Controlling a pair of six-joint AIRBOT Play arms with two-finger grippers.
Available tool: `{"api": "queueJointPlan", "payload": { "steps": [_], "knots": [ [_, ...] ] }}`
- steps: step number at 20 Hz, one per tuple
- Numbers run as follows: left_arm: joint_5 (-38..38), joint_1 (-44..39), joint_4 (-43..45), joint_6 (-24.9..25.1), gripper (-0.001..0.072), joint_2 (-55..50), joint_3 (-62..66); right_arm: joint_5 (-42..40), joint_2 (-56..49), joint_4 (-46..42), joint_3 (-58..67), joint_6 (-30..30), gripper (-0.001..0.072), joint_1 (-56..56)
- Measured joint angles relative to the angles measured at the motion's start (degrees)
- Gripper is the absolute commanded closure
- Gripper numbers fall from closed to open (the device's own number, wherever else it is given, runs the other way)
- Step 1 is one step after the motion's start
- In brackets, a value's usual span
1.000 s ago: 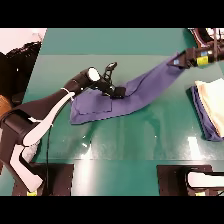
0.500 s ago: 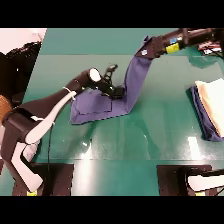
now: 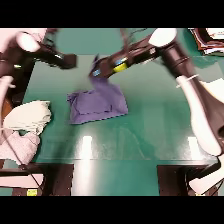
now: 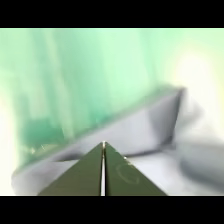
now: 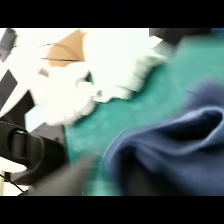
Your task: Fold the shirts.
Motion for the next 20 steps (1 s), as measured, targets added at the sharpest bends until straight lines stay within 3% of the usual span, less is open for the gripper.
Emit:
{"api": "queueJointPlan", "payload": {
  "steps": [1,2,3,6,12,14,20],
  "knots": [
    [-0.17,1.90,0.42,0.02,0.0682,1.79,0.00,-1.25,-1.31,0.59,0.02,-0.85,0.0095,2.01],
    [-0.63,3.65,0.76,0.02,0.0682,3.48,0.00,-1.88,-2.54,0.94,0.02,-1.40,0.0207,3.54],
    [-0.92,5.05,1.07,0.02,0.0681,4.74,0.00,-2.25,-3.30,1.11,0.02,-1.77,0.0211,4.35],
    [-2.58,7.34,1.64,0.09,0.0681,6.95,-0.02,0.35,-4.07,-1.05,-0.04,-1.42,0.0211,4.00],
    [-5.77,8.50,1.81,0.37,0.0682,8.04,-0.04,5.44,1.60,-15.63,-10.56,3.82,0.0209,-6.82],
    [-6.60,8.63,1.81,0.42,0.0682,8.17,-0.04,5.49,3.32,-18.21,-16.37,5.68,0.0111,-11.98],
    [-7.56,8.70,1.03,0.52,0.0682,8.22,-0.04,4.66,0.52,-13.11,-28.83,8.31,0.0088,-22.77]
  ]
}}
